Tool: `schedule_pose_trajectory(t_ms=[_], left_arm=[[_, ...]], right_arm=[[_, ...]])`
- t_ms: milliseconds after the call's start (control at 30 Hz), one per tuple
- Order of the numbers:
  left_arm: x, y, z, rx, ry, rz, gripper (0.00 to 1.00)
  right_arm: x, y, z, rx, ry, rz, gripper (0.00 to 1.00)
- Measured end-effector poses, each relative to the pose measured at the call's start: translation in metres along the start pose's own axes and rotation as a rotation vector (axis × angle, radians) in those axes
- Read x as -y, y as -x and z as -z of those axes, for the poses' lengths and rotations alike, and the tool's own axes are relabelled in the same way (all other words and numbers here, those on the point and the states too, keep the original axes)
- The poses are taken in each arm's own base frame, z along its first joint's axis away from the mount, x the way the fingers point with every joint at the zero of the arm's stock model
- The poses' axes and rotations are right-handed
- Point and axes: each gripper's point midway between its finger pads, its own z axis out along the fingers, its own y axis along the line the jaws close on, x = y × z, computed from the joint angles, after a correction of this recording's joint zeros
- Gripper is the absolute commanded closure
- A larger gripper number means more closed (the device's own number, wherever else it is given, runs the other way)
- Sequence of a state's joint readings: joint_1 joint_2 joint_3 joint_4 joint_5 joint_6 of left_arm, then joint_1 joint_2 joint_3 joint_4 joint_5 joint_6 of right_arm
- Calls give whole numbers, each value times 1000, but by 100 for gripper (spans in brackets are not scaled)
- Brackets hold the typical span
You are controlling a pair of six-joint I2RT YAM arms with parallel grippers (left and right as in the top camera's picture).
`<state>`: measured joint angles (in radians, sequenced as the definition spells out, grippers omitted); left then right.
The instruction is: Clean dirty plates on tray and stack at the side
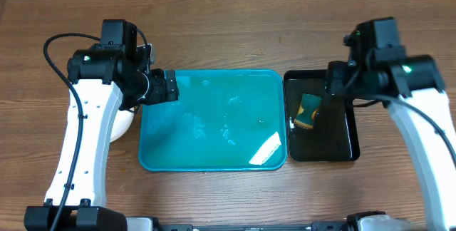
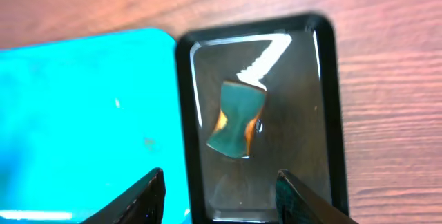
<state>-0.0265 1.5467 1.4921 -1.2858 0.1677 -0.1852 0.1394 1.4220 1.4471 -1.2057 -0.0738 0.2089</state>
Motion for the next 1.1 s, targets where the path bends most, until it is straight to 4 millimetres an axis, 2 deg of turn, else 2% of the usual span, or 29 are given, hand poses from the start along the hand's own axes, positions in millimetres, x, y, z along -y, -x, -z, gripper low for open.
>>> schedule_pose_trajectory(t_ms=[167, 200, 233, 367, 400, 500, 567, 667, 733, 867, 1100], left_arm=[[-2, -9, 1, -33, 11, -6, 0], [-1, -10, 4, -26, 14, -11, 0], [1, -12, 10, -4, 16, -24, 0], [16, -25, 48, 143, 14, -105, 0], [22, -33, 61, 221, 1, -143, 0], [30, -61, 85, 377, -42, -213, 0], [23, -82, 96, 465, -58, -222, 0], [4, -116, 110, 610, -67, -173, 0], [0, -124, 122, 693, -86, -160, 0], [-3, -132, 132, 747, -103, -145, 0], [-12, -148, 114, 652, -69, -137, 0]], right_arm=[[-11, -2, 41, 137, 45, 19, 34], [-11, -7, 47, 156, 47, 19, 21], [-11, -14, 53, 175, 51, 21, 0], [-9, -37, 62, 246, 79, 32, 0], [-8, -43, 62, 257, 86, 35, 0], [-2, -64, 65, 301, 101, 39, 0], [4, -76, 72, 339, 101, 41, 0], [15, -87, 93, 441, 95, 36, 0], [18, -89, 102, 481, 94, 33, 0], [21, -91, 99, 464, 75, 30, 0], [22, -92, 98, 461, 67, 28, 0]])
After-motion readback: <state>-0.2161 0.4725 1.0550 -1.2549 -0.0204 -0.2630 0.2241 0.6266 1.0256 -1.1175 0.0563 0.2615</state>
